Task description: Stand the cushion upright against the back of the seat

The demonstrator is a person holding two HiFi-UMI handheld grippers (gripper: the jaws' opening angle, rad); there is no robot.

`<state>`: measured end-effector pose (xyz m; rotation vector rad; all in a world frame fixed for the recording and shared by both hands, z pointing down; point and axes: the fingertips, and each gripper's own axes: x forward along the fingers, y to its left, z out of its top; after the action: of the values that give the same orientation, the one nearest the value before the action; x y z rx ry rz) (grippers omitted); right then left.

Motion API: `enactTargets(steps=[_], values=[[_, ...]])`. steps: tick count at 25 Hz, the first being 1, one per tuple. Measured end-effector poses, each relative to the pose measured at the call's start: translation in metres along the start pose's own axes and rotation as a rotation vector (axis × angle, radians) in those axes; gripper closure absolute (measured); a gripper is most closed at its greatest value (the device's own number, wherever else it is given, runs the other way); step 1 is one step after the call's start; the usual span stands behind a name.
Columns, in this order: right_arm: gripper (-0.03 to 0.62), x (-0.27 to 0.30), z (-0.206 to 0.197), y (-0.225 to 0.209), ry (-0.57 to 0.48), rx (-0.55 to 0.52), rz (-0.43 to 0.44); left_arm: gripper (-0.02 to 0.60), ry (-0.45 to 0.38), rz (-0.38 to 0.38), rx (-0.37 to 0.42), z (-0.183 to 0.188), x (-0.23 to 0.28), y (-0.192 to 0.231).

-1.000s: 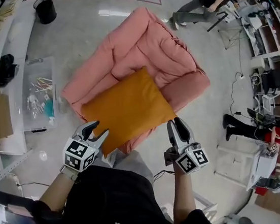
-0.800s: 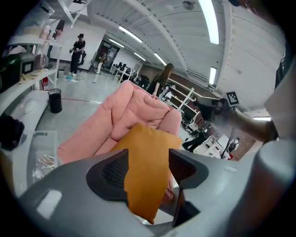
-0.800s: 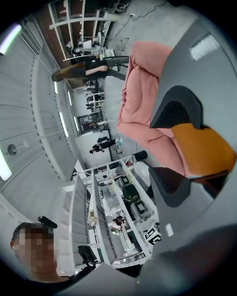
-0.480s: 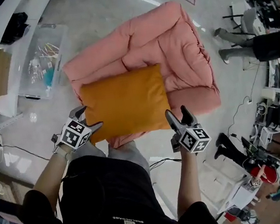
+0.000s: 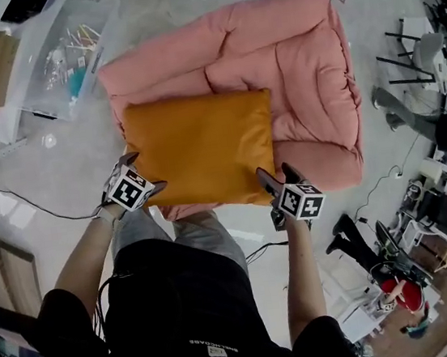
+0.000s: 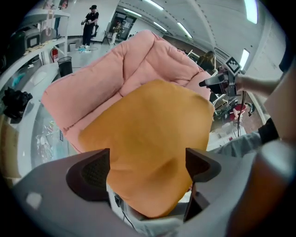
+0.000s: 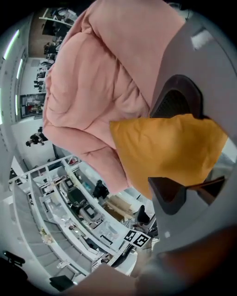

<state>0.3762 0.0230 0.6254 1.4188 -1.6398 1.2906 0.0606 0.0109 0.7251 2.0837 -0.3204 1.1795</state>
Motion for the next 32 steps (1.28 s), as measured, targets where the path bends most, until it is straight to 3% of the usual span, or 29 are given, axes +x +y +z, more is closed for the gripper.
enactTargets(steps=[4, 11, 15, 19, 22, 27, 32], values=[[0.189, 0.023, -0.013, -0.011, 0.098, -0.014, -0.002, 0.047, 0.047, 0.002, 0.006, -0.013, 0.030, 0.005], [0.205, 0.054, -0.039, -0.019, 0.225, 0.003, 0.034, 0.008, 0.076, -0.097, -0.211, -0.039, 0.056, 0.009], [0.233, 0.062, -0.046, -0.018, 0.248, 0.040, 0.062, 0.011, 0.065, -0.114, -0.223, -0.043, 0.068, 0.010], [0.282, 0.067, -0.050, -0.015, 0.271, 0.038, 0.082, 0.036, 0.064, -0.113, -0.227, -0.044, 0.073, 0.009], [0.345, 0.068, -0.046, -0.007, 0.256, -0.022, 0.060, 0.061, 0.055, -0.106, -0.221, -0.044, 0.074, 0.006], [0.446, 0.062, -0.036, 0.010, 0.208, -0.086, 0.049, 0.150, 0.006, -0.088, -0.212, -0.040, 0.066, 0.005], [0.480, 0.044, -0.017, 0.024, 0.135, -0.144, 0.028, 0.227, -0.045, -0.077, -0.186, -0.034, 0.053, 0.005]])
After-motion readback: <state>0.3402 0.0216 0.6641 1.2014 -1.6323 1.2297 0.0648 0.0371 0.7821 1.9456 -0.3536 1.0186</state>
